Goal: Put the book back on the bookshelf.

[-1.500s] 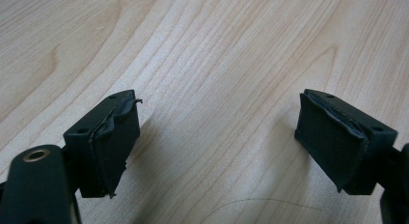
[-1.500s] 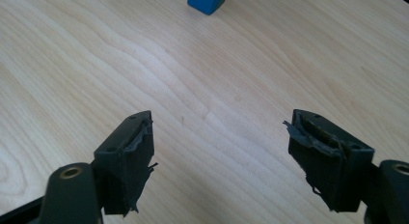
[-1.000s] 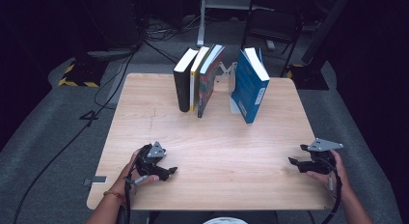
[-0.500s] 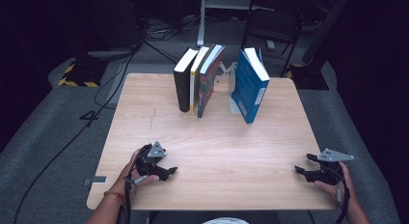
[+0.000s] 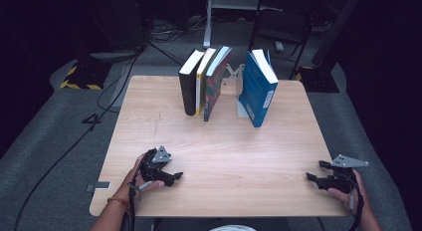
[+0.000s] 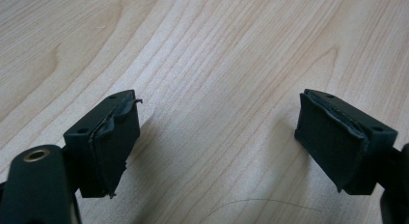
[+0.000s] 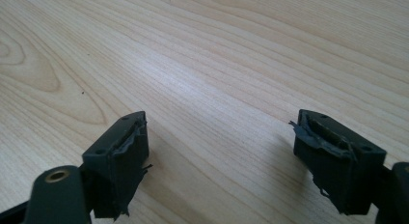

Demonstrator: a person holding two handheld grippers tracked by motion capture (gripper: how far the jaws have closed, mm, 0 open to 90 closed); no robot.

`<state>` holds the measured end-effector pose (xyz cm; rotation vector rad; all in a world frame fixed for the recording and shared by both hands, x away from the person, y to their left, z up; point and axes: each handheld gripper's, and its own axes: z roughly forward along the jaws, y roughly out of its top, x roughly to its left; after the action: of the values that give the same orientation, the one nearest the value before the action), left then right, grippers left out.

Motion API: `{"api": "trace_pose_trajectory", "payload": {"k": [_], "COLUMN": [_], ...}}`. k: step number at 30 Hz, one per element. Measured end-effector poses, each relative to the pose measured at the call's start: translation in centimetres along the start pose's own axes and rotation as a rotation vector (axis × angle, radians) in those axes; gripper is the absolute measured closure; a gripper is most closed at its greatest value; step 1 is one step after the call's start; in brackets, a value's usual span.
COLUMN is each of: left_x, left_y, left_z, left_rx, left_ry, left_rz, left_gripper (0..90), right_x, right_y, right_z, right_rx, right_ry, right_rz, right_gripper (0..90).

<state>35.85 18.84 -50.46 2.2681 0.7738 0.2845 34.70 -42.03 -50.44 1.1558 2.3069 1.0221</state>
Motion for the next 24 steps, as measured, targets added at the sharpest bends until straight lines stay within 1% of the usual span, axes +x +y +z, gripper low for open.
{"api": "trace_pose_trajectory", "payload": {"k": [9, 24], "left_x": [-0.02, 0.0], "left_y": [-0.01, 0.0], "left_z": [0.0, 0.0], "left_rx": [0.0, 0.0], "left_ry": [0.001, 0.0], "left_rz": [-0.001, -0.001], "left_gripper": [15.7, 15.6], "right_x": [0.08, 0.09], "right_y": [0.07, 0.07], "right_z": [0.09, 0.09], "right_rx": [0.0, 0.0], "right_ry": [-0.01, -0.01], "right_rz": [0.007, 0.008], "right_gripper": [19.8, 19.8]}}
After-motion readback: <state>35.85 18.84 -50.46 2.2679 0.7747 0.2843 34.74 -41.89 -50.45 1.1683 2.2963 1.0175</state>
